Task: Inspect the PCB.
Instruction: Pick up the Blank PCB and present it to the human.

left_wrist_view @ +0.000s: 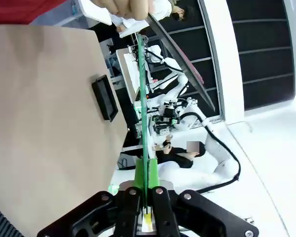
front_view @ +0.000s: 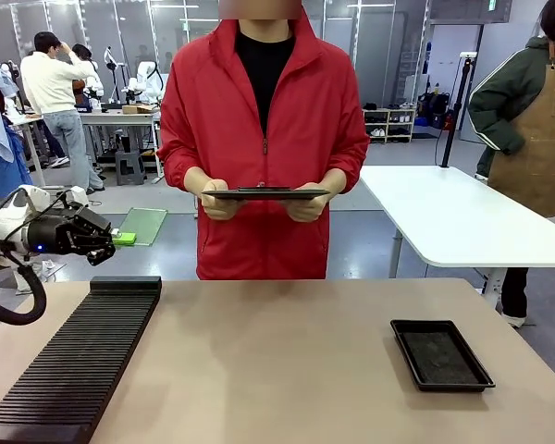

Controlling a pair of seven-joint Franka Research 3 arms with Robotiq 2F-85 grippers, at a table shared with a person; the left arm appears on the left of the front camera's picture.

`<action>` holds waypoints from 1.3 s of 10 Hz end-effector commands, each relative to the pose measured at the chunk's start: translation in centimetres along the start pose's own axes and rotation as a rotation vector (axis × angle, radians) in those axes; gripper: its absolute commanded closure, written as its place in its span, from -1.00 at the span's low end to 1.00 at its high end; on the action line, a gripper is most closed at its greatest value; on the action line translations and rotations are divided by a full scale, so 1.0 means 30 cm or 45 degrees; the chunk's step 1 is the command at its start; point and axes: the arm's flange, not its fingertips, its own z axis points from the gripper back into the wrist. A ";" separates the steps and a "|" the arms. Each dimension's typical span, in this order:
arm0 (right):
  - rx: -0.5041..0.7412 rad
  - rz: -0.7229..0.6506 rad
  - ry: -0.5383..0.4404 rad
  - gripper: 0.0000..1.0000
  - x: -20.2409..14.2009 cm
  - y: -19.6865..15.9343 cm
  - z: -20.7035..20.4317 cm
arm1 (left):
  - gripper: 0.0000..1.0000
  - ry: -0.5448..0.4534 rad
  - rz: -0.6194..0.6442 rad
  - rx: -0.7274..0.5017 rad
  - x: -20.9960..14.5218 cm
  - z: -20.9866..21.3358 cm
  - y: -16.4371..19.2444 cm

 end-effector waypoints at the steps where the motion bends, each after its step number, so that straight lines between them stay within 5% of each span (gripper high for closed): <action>1: 0.009 0.003 -0.005 -1.00 -0.001 0.004 0.005 | 0.94 0.073 0.094 -0.075 0.070 -0.016 -0.015; 13: 0.009 0.003 -0.005 -1.00 -0.001 0.004 0.005 | 0.94 0.064 0.111 -0.032 0.068 -0.059 0.013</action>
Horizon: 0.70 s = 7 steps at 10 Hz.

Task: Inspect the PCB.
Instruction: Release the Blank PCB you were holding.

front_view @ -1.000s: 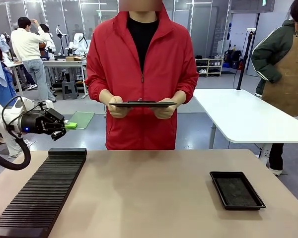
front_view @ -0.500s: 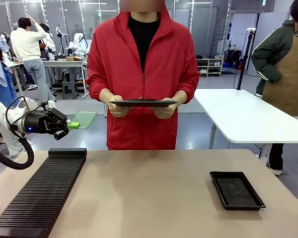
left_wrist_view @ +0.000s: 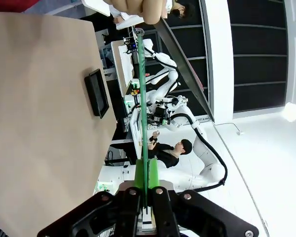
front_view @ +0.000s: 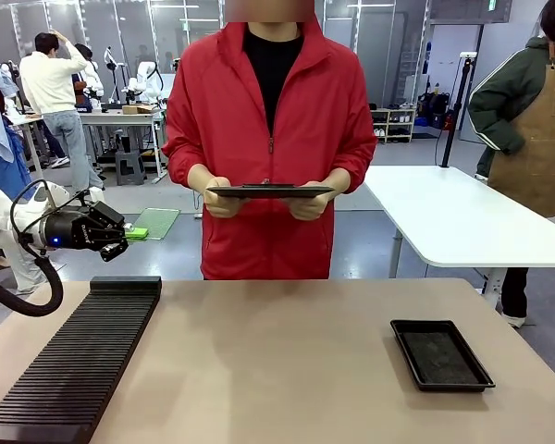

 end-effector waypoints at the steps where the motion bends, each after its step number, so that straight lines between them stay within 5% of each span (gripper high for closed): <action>1: 0.010 0.003 -0.004 -1.00 -0.001 0.004 0.004 | 0.94 0.013 0.001 0.012 -0.005 -0.001 -0.006; 7: 0.010 0.003 -0.004 -1.00 -0.001 0.004 0.004 | 0.94 0.013 0.001 0.012 -0.005 -0.001 -0.006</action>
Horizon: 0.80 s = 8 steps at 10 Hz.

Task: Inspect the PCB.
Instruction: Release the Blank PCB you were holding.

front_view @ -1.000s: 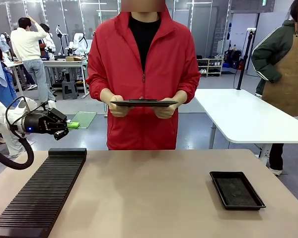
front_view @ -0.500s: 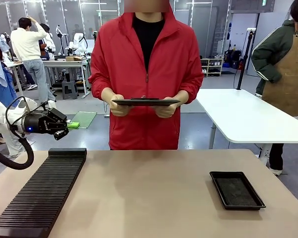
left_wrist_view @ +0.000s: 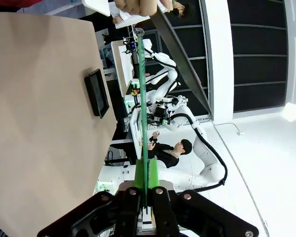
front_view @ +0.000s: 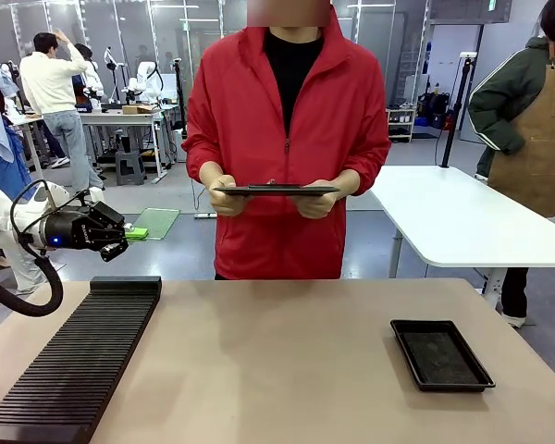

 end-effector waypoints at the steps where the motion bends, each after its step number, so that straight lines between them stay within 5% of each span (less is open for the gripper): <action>1: 0.010 0.003 -0.004 -1.00 -0.001 0.004 0.004 | 0.94 0.013 0.001 0.012 -0.005 -0.001 -0.006; 8: 0.010 0.003 -0.004 -1.00 -0.001 0.004 0.004 | 0.94 0.013 0.001 0.012 -0.005 -0.001 -0.006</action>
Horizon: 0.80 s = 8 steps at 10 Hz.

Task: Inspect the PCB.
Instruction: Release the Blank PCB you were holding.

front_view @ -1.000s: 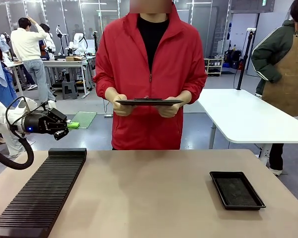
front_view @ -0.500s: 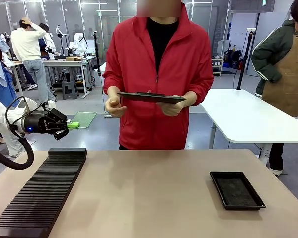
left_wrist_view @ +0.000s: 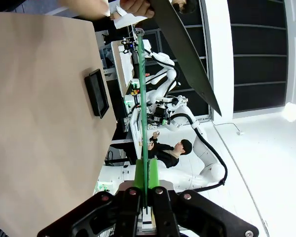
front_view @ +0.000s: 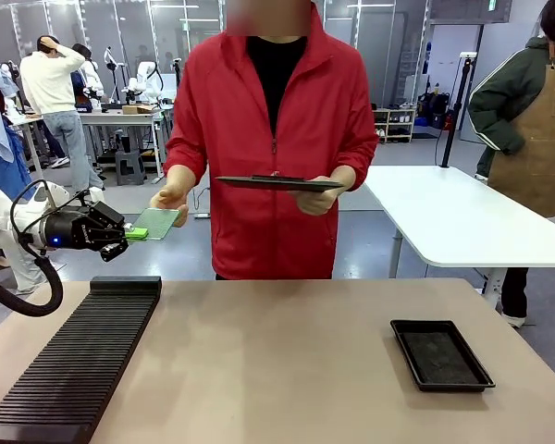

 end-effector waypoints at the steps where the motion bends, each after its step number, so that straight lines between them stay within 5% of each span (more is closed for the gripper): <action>1: 0.010 0.003 -0.004 -1.00 -0.001 0.004 0.004 | 0.94 0.013 0.001 0.012 -0.005 -0.001 -0.006; 8: 0.010 0.003 -0.004 -1.00 -0.001 0.004 0.004 | 0.94 0.013 0.001 0.012 -0.005 -0.001 -0.006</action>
